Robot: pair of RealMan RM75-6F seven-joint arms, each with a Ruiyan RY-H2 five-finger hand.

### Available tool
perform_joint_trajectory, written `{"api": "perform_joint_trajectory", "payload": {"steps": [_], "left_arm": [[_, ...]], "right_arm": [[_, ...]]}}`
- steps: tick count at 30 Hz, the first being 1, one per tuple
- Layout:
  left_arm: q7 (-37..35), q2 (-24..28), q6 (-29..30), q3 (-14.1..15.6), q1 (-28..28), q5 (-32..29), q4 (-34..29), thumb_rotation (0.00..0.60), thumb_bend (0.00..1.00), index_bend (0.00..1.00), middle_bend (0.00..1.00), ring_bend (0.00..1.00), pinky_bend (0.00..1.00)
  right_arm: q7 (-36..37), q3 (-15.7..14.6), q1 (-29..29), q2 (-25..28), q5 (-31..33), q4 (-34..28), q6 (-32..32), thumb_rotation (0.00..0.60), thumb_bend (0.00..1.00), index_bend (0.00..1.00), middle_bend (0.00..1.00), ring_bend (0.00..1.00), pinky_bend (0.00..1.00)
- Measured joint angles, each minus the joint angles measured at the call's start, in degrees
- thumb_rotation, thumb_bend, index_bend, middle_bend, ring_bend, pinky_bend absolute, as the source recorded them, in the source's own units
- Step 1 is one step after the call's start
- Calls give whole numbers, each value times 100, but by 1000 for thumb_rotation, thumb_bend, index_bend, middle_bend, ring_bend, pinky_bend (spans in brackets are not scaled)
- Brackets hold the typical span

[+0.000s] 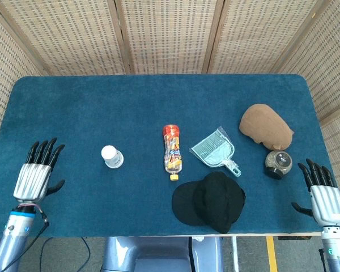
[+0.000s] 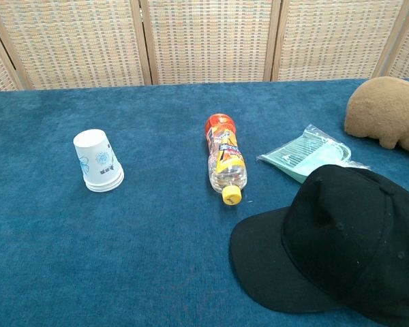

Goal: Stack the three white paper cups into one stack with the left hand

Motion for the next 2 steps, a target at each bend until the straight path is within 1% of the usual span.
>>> {"api": "perform_joint_trajectory", "payload": {"steps": [2], "left_arm": [[-64, -81, 104, 89, 181, 114, 39, 600, 215, 93, 0, 0, 0]], "right_arm": [[-15, -1, 0, -16, -22, 5, 24, 600, 55, 70, 0, 0, 0]]}}
